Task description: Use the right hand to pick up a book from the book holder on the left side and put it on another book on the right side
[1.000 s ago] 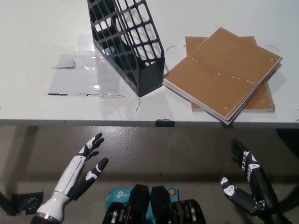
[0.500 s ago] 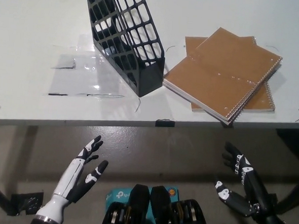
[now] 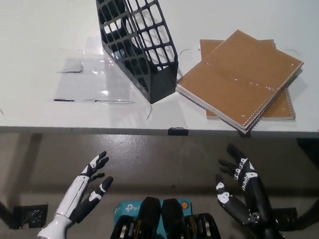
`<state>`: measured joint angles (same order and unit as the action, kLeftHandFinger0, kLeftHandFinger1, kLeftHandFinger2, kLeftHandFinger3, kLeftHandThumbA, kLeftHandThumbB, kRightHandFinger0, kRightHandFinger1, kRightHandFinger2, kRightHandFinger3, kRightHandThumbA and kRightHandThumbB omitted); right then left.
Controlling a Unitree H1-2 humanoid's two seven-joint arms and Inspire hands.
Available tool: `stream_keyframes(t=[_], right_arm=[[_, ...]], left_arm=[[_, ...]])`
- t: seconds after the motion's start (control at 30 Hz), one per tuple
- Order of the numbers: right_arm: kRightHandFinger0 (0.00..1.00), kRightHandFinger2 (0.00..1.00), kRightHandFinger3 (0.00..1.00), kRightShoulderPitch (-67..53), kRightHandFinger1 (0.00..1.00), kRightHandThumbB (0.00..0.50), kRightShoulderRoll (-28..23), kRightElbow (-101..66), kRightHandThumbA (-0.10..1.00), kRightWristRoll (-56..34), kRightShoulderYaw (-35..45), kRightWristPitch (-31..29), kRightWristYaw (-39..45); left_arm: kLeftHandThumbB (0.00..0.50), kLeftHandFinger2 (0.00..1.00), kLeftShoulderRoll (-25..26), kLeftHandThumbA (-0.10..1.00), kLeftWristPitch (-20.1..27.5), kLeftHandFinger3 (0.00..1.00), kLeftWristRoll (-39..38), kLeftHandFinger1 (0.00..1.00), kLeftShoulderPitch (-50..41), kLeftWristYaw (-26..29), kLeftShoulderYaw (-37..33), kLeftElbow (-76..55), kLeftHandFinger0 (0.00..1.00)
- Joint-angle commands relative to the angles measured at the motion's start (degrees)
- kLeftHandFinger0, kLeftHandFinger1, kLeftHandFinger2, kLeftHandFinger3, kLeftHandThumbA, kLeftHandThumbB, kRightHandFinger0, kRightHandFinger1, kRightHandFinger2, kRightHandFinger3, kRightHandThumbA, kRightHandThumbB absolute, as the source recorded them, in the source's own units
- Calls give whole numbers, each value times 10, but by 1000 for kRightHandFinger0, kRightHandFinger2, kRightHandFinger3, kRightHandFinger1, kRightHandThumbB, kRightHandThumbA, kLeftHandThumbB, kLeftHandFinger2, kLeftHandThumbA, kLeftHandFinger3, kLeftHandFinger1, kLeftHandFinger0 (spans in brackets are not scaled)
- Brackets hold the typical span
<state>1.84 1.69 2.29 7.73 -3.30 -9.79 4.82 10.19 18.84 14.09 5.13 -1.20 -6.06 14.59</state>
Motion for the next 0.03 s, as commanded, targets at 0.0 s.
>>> stream_keyframes(t=[0.0], right_arm=[[740, 923, 931, 2, 781, 58, -8, 13, 337, 23, 10, -62, -40]], left_arm=[[120, 972, 4, 900, 10, 1000, -4, 962, 13, 0, 3, -20, 892]])
